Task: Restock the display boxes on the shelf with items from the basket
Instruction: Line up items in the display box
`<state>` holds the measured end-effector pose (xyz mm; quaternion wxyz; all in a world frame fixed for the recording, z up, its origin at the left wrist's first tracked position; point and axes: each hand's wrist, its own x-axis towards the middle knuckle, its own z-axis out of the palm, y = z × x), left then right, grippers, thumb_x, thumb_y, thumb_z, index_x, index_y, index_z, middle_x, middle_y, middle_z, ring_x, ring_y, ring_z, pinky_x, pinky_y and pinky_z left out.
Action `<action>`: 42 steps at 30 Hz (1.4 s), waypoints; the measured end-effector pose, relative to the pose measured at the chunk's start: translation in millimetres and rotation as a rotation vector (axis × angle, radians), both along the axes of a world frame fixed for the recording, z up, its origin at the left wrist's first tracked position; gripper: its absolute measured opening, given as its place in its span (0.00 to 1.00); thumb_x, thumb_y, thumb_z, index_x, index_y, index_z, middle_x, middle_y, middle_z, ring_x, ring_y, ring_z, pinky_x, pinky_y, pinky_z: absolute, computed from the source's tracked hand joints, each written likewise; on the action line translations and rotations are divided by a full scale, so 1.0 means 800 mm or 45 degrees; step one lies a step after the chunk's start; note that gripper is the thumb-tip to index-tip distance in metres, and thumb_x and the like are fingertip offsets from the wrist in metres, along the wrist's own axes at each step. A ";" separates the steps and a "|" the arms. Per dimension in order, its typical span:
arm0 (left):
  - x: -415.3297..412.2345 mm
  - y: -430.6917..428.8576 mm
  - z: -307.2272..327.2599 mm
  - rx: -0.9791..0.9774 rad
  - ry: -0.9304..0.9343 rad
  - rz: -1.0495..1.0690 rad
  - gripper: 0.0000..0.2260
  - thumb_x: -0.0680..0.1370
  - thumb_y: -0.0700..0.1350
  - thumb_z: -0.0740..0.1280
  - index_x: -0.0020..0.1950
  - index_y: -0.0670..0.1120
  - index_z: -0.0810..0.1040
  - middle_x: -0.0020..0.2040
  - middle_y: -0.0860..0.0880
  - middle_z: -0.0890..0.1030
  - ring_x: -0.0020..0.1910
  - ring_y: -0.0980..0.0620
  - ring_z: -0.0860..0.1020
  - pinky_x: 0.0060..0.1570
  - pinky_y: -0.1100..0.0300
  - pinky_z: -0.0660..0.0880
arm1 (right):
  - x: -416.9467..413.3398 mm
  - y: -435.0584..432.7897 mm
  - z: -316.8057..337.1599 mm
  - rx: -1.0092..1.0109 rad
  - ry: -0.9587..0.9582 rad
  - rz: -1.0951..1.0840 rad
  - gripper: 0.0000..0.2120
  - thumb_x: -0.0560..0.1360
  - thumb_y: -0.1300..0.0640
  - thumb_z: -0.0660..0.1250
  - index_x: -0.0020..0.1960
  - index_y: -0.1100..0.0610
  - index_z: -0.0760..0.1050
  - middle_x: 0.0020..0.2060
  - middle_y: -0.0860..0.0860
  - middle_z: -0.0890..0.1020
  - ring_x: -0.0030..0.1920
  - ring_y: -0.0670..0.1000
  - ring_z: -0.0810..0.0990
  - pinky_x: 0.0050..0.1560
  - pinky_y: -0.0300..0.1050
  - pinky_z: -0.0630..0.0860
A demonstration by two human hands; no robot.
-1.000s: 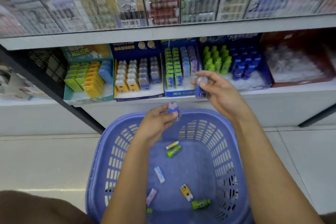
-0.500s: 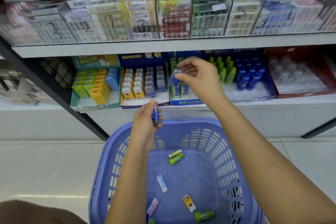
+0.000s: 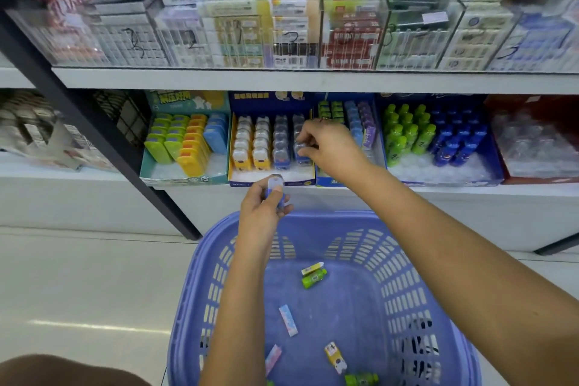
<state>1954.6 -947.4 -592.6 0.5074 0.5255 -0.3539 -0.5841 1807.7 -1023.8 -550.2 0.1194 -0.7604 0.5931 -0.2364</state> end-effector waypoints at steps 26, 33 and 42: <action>0.006 -0.006 0.008 -0.306 -0.050 0.041 0.09 0.76 0.39 0.69 0.55 0.49 0.77 0.53 0.50 0.82 0.53 0.57 0.81 0.54 0.62 0.77 | 0.017 0.051 0.015 0.282 -0.512 0.157 0.08 0.72 0.56 0.72 0.50 0.51 0.78 0.40 0.42 0.79 0.38 0.39 0.77 0.41 0.30 0.74; 0.007 -0.012 -0.016 -0.529 -1.339 -0.294 0.20 0.80 0.44 0.62 0.71 0.44 0.68 0.72 0.47 0.68 0.73 0.50 0.60 0.69 0.63 0.55 | 0.003 0.037 0.003 0.073 -0.099 0.017 0.12 0.74 0.59 0.69 0.57 0.56 0.73 0.43 0.52 0.80 0.44 0.51 0.79 0.47 0.45 0.77; 0.009 -0.017 -0.026 -0.540 -1.432 -0.335 0.22 0.78 0.43 0.65 0.72 0.43 0.67 0.69 0.46 0.69 0.70 0.48 0.63 0.68 0.60 0.59 | 0.009 0.026 -0.001 0.040 0.209 0.107 0.08 0.74 0.61 0.67 0.53 0.61 0.76 0.50 0.57 0.78 0.48 0.57 0.77 0.48 0.50 0.75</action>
